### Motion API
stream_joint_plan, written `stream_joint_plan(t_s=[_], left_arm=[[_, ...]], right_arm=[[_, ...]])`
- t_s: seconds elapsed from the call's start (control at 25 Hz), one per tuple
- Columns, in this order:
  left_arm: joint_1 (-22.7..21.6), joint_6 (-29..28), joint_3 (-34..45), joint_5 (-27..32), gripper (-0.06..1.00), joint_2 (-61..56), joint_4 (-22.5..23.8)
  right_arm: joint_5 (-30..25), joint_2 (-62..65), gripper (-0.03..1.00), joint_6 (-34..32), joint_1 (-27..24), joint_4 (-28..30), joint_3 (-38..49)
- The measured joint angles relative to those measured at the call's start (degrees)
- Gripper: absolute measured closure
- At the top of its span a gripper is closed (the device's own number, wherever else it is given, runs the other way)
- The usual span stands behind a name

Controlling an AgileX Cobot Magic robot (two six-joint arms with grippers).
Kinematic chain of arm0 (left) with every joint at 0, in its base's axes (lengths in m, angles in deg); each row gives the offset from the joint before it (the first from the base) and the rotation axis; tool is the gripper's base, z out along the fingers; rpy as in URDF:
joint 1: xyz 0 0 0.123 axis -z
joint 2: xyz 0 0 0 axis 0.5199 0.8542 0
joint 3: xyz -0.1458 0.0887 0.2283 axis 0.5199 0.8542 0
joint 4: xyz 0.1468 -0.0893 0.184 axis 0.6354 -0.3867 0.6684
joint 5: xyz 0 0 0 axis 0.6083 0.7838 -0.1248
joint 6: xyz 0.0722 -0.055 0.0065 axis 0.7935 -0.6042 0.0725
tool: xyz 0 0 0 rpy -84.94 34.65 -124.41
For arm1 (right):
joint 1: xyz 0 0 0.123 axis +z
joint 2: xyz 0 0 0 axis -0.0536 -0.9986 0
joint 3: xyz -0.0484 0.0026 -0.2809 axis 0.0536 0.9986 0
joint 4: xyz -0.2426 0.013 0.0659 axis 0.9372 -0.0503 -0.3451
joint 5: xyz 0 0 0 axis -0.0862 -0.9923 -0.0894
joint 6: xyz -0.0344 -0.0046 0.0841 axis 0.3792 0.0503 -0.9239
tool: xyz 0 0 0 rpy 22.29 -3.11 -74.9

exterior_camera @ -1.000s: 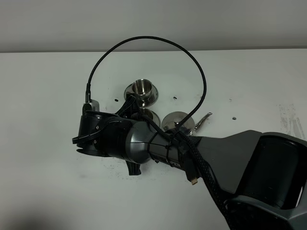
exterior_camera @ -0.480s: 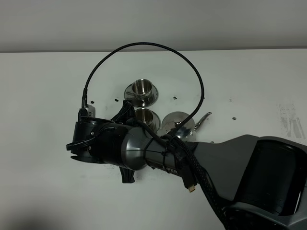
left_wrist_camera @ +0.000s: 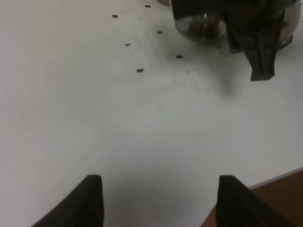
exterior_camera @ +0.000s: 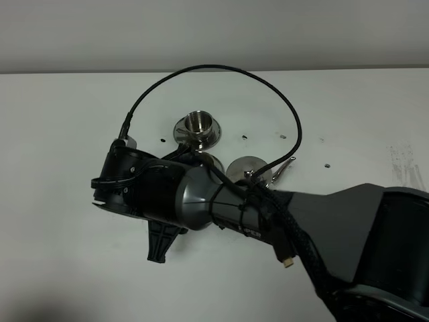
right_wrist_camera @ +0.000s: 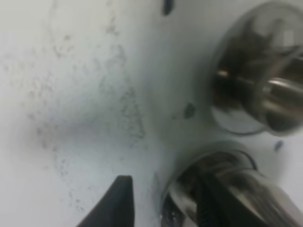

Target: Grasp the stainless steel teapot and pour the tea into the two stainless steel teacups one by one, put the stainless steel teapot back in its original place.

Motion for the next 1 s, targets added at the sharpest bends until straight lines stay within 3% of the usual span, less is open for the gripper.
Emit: stream_joint_plan(t_s=[0.36,1.0], left_arm=[[0.0,0.0,0.0,0.0,0.42,0.0,0.0],[0.0,0.0,0.0,0.0,0.42,0.0,0.0]], right_arm=[[0.0,2.9,0.80,-2.6,-1.0,0.0,-0.4],[-0.2,0.0,0.78,-3.5,-2.6,-1.9,-0.4]])
